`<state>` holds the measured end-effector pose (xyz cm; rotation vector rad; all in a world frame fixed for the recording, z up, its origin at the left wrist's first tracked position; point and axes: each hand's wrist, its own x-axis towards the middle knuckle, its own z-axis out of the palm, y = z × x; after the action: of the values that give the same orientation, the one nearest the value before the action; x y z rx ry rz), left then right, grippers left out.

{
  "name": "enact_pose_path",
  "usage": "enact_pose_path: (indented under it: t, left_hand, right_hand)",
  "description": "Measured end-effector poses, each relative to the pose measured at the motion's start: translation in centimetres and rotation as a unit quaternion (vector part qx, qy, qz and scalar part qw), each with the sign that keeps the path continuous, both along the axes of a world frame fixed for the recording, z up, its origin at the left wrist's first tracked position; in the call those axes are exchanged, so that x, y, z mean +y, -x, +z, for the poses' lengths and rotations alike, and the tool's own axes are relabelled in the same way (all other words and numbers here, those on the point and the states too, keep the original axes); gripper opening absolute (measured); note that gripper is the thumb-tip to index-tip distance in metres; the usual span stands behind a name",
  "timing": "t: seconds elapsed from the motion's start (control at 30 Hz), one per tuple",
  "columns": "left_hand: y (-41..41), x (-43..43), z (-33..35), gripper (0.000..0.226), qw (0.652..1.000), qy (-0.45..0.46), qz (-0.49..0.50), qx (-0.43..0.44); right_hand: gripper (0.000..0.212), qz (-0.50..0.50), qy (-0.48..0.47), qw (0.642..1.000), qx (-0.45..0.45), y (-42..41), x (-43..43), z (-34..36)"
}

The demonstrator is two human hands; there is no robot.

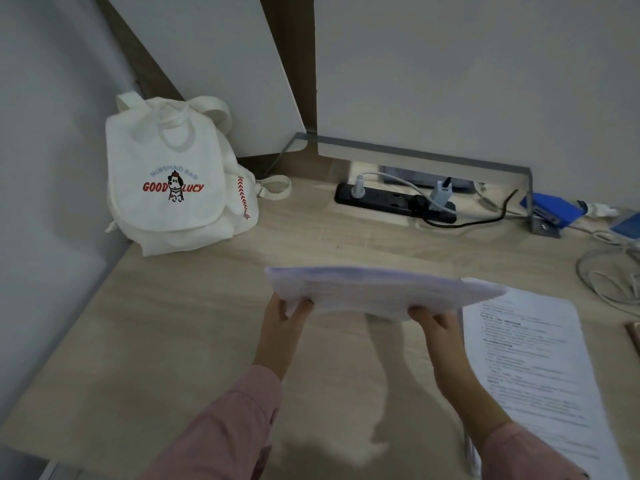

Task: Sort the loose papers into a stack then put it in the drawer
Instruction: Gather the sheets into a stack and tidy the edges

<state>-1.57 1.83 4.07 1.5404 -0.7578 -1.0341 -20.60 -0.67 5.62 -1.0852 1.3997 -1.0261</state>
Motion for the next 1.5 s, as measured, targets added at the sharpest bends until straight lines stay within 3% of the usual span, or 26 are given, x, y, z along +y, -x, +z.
enact_pose_path:
  t: [0.07,0.17,0.4,0.6,0.77,0.93,1.13,1.23,1.33,1.5]
  left_hand:
    - [0.1,-0.3,0.4,0.019,1.0,0.026,-0.012,0.003]
    - [-0.1,-0.2,0.2,0.026,0.998,0.049,-0.008,0.027]
    - [0.9,0.2,-1.5,0.034,0.997,-0.049,-0.059,0.021]
    - [5.7,-0.2,-1.0,0.018,0.987,-0.107,-0.108,0.048]
    - [12.9,-0.7,-2.4,0.007,0.968,-0.169,-0.185,0.028]
    - [20.3,-0.8,-4.2,0.016,0.951,-0.193,-0.24,0.009]
    - [26.0,-1.2,-6.8,0.021,0.957,-0.189,-0.207,-0.079]
    - [27.3,-1.2,-7.7,0.029,0.957,-0.197,-0.198,-0.074]
    - [27.5,-0.9,-8.4,0.05,0.952,-0.22,-0.206,-0.047]
    - [26.8,-0.6,-7.6,0.048,0.956,-0.236,-0.174,-0.024]
  right_hand:
    - [0.033,-0.013,0.011,0.999,-0.03,0.0,0.1,0.1]
    - [0.028,-0.018,0.025,0.999,-0.045,0.4,0.4,-0.4]
    - [0.028,0.003,-0.073,0.997,-0.026,1.7,0.4,-2.4]
    - [0.009,-0.046,-0.104,0.991,0.069,8.5,-0.1,-3.3]
    - [0.016,-0.107,-0.159,0.975,0.11,15.8,1.1,-3.7]
    - [0.014,-0.14,-0.175,0.962,0.154,22.8,2.4,-4.9]
    - [0.016,-0.13,-0.17,0.957,0.198,28.0,2.5,-6.6]
    - [0.023,-0.112,-0.157,0.952,0.237,29.5,2.4,-8.1]
    - [0.025,-0.111,-0.175,0.954,0.215,30.4,2.1,-9.3]
    - [0.019,-0.09,-0.264,0.957,0.076,29.6,0.7,-8.0]
